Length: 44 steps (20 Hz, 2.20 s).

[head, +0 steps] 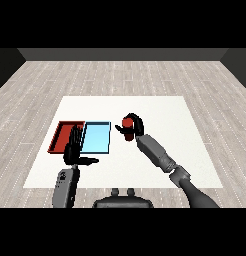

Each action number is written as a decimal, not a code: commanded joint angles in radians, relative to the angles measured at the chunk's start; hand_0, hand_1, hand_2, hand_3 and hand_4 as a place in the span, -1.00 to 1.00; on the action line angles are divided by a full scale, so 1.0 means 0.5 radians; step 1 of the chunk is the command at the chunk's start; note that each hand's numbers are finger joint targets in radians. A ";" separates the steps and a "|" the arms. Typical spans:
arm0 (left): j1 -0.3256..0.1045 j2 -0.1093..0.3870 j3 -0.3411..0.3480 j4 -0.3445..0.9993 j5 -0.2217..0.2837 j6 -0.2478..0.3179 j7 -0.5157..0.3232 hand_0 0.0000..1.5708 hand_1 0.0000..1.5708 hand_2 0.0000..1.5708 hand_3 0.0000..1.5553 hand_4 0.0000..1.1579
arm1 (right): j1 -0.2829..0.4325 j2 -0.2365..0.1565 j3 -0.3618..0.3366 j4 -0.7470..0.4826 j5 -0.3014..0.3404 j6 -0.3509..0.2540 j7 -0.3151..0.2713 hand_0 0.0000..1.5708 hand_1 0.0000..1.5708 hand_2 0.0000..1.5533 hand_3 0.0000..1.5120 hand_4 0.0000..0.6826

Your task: Pick the red can and put it in the red box

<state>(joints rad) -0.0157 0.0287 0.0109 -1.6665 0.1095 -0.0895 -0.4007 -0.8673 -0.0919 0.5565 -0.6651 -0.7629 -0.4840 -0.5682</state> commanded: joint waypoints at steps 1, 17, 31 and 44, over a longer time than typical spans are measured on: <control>-0.010 -0.055 -0.177 -0.121 -0.023 0.036 0.124 -1.00 -1.00 -1.00 -1.00 -1.00 | 0.065 -0.100 -0.005 -0.389 0.066 -0.118 0.022 0.92 0.92 0.87 0.86 0.88; -0.287 -0.057 -0.608 0.000 -0.221 0.435 0.515 -1.00 -1.00 -1.00 -1.00 -1.00 | 0.675 -0.276 0.016 -1.406 0.548 -0.231 0.290 0.81 0.81 0.82 0.84 0.84; -0.475 -0.057 -0.801 0.631 -0.028 0.638 0.258 -1.00 -1.00 -1.00 -1.00 -1.00 | 0.880 -0.113 -0.196 -1.617 0.861 -0.018 0.373 0.85 0.85 0.86 0.84 0.92; -0.465 -0.057 -0.941 0.639 0.139 0.679 0.213 -1.00 -1.00 -1.00 -1.00 -1.00 | 1.080 0.152 -0.249 -1.670 1.207 0.169 0.371 0.88 0.88 0.86 0.83 0.98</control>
<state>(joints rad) -0.2548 0.0000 -0.4473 -1.3794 0.1440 0.2570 -0.2452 -0.3787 -0.0383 0.4425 -1.4980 -0.1902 -0.4456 -0.3561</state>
